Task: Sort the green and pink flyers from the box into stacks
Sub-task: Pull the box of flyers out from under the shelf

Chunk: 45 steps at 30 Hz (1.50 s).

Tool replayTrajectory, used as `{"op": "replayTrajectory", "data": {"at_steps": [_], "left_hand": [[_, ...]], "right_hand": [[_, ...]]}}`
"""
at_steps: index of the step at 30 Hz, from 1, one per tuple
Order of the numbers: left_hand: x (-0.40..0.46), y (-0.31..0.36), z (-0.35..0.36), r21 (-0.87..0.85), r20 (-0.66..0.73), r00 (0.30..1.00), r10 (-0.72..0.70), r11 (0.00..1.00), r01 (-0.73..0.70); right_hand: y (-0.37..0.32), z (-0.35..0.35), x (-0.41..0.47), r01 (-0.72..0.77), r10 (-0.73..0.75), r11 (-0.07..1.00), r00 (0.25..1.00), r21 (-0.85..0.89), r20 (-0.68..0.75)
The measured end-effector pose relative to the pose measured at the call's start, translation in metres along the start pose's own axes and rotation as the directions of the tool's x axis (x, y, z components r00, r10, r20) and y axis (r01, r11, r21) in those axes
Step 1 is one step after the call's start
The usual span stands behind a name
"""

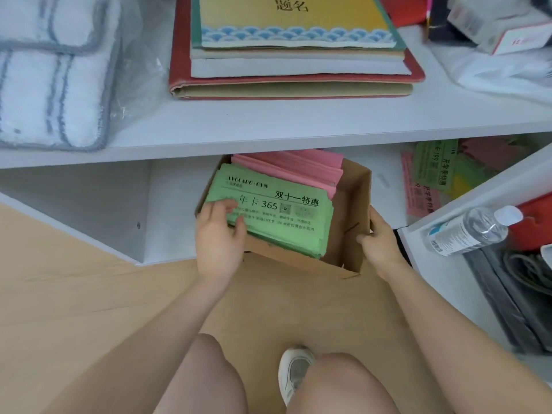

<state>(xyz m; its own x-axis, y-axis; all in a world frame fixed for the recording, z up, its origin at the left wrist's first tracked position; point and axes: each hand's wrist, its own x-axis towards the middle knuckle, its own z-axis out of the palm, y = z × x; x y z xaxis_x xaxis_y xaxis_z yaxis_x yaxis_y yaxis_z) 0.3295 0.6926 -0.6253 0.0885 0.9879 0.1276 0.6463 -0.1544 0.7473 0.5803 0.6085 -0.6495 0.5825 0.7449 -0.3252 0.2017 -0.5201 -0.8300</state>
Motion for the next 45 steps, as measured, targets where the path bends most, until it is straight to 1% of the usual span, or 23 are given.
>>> {"op": "replayTrajectory", "data": {"at_steps": [3, 5, 8, 10, 12, 14, 16, 19, 23, 27, 32, 36, 39, 42, 45], "left_hand": [[0.023, -0.014, -0.003, 0.119, -0.022, 0.999, -0.027, 0.992, 0.029], [0.033, -0.024, -0.002, 0.146, 0.017, 0.994, -0.107, 0.984, 0.103], [0.039, -0.031, 0.003, 0.134, 0.1, 0.964, -0.247, 0.963, 0.232], [0.043, -0.029, 0.006, 0.162, 0.112, 0.949, -0.294, 0.948, 0.275], [0.05, -0.028, 0.007, 0.232, 0.137, 0.936, -0.324, 0.929, 0.287], [0.059, -0.028, 0.007, 0.31, 0.193, 0.917, -0.35, 0.908, 0.281], [0.065, -0.029, 0.006, 0.398, 0.242, 0.906, -0.346, 0.887, 0.232], [0.067, -0.028, 0.006, 0.485, 0.275, 0.922, -0.272, 0.868, 0.112], [0.052, -0.031, -0.001, 0.482, 0.277, 0.943, -0.185, 0.876, 0.03], [0.031, -0.028, -0.02, 0.441, 0.287, 0.938, -0.194, 0.896, 0.05], [-0.01, 0.005, -0.072, 0.434, 0.347, 0.887, -0.305, 0.89, 0.137], [-0.052, 0.049, -0.136, 0.442, 0.426, 0.846, -0.321, 0.89, 0.115], [-0.079, 0.095, -0.195, 0.467, 0.497, 0.818, -0.29, 0.884, 0.029], [-0.1, 0.155, -0.253, 0.425, 0.586, 0.788, -0.188, 0.899, -0.102], [-0.118, 0.221, -0.297, 0.383, 0.675, 0.733, -0.084, 0.889, -0.25]], "right_hand": [[0.005, -0.021, 0.006, 0.051, -0.053, 0.991, 0.998, -0.124, -0.016], [0.006, -0.025, 0.01, 0.065, -0.075, 0.976, 0.996, -0.207, -0.04], [0.005, -0.022, 0.019, 0.046, -0.101, 0.932, 0.985, -0.358, -0.137], [0.003, -0.02, 0.026, 0.008, -0.102, 0.893, 0.977, -0.451, -0.186], [0.002, -0.02, 0.032, -0.041, -0.08, 0.859, 0.974, -0.51, -0.213], [0.001, -0.021, 0.035, -0.067, -0.063, 0.839, 0.974, -0.541, -0.219], [0.0, -0.02, 0.035, -0.079, -0.048, 0.826, 0.977, -0.558, -0.209], [-0.001, -0.018, 0.034, -0.076, -0.054, 0.811, 0.978, -0.58, -0.204], [-0.005, -0.021, 0.025, -0.024, -0.128, 0.811, 0.968, -0.585, -0.217], [-0.02, -0.031, 0.002, -0.01, -0.139, 0.788, 0.971, -0.616, -0.193], [-0.044, -0.059, -0.068, -0.099, -0.029, 0.794, 0.979, -0.6, -0.2], [-0.08, -0.098, -0.148, -0.166, 0.055, 0.781, 0.979, -0.602, -0.199], [-0.114, -0.13, -0.229, -0.251, 0.114, 0.774, 0.958, -0.581, -0.263], [-0.146, -0.17, -0.325, -0.369, 0.204, 0.781, 0.913, -0.503, -0.353], [-0.179, -0.211, -0.416, -0.449, 0.248, 0.78, 0.862, -0.436, -0.443]]}}
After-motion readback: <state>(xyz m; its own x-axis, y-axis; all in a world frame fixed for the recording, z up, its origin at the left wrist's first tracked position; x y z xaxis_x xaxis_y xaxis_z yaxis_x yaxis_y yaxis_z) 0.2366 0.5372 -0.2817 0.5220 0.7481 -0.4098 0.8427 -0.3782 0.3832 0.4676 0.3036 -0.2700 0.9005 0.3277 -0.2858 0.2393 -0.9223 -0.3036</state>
